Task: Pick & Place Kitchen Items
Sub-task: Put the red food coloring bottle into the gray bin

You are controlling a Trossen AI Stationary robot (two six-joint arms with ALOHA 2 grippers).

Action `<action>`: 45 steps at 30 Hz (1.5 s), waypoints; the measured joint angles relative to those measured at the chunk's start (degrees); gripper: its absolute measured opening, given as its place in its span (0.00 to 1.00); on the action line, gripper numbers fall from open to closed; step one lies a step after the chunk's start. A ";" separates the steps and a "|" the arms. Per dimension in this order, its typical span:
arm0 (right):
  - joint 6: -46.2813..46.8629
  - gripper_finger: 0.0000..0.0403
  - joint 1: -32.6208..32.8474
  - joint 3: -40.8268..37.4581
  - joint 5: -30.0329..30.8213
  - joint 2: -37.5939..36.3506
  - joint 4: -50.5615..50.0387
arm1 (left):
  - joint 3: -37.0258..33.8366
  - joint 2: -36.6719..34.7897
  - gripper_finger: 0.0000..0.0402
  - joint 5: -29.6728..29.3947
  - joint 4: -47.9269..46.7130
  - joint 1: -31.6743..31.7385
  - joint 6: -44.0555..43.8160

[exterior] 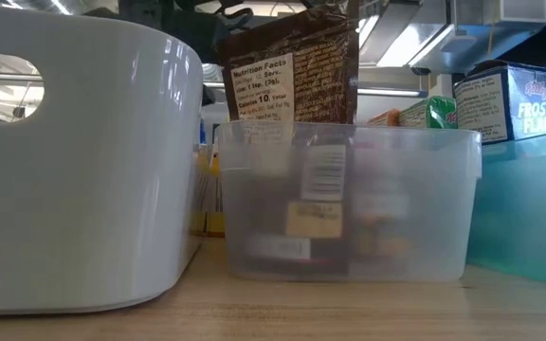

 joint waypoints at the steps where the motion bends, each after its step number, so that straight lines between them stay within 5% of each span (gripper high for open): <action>1: 0.00 0.53 0.00 0.00 0.00 0.00 0.00 | 0.31 0.00 0.29 -0.11 -1.34 -0.07 0.03; 9: 0.00 0.53 0.00 0.00 0.03 0.00 0.00 | 5.12 0.00 0.29 -5.51 -9.71 -0.92 -0.20; 30: 0.58 0.53 -1.12 0.00 0.17 0.00 0.00 | 32.95 -0.03 0.29 -20.88 -37.45 -11.72 -10.16; 34: 1.92 0.53 -1.42 0.00 0.15 0.00 -0.24 | 35.02 -0.63 0.29 -19.23 -35.51 -15.56 -10.12; 45: 1.94 0.53 -1.42 0.00 0.13 0.00 -0.49 | 33.19 -1.58 0.29 -1.98 -23.30 -25.19 -1.70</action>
